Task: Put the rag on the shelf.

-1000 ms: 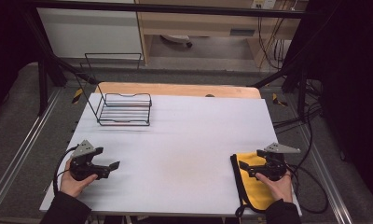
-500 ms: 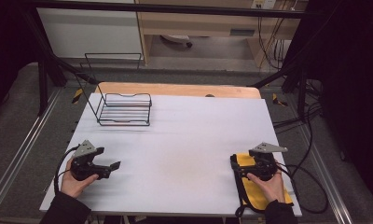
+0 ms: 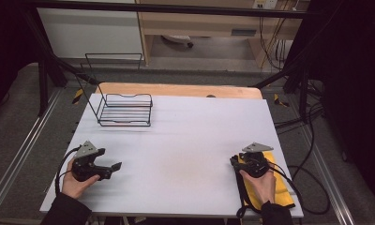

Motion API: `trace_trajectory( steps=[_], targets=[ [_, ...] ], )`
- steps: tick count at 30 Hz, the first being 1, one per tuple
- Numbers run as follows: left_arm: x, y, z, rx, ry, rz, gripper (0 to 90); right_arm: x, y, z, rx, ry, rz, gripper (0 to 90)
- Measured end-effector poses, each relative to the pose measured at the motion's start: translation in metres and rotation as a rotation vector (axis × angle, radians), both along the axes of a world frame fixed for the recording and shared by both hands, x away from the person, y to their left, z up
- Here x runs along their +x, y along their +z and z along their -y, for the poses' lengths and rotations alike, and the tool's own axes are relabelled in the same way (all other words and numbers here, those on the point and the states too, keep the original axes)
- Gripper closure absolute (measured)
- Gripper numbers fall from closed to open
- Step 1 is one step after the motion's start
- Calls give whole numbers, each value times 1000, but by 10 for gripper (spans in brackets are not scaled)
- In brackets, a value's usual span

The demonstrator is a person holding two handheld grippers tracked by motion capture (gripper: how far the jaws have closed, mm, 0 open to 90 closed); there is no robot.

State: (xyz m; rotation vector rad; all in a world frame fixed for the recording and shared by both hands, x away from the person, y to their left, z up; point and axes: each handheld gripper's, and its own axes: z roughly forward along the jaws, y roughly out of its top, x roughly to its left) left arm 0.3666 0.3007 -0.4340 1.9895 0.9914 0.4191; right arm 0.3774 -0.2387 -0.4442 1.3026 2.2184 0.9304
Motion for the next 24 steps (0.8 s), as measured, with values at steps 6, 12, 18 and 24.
trace_trajectory(
  steps=[6, 12, 18, 24],
  targets=[
    [0, 0, 1, 3, 1, -1, 80, -2, -4, -8, -74, -15, 26, 600],
    [0, 1, 0, 3, 4, -1, 82, 0, -3, -7, -69, -29, 10, 717],
    [-1, 1, 0, 7, 2, 2, 83, 1, 0, -4, -35, -52, -15, 823],
    [0, 1, -1, 5, 7, 2, 85, -3, 8, -3, -8, -56, 15, 833]
  ],
)
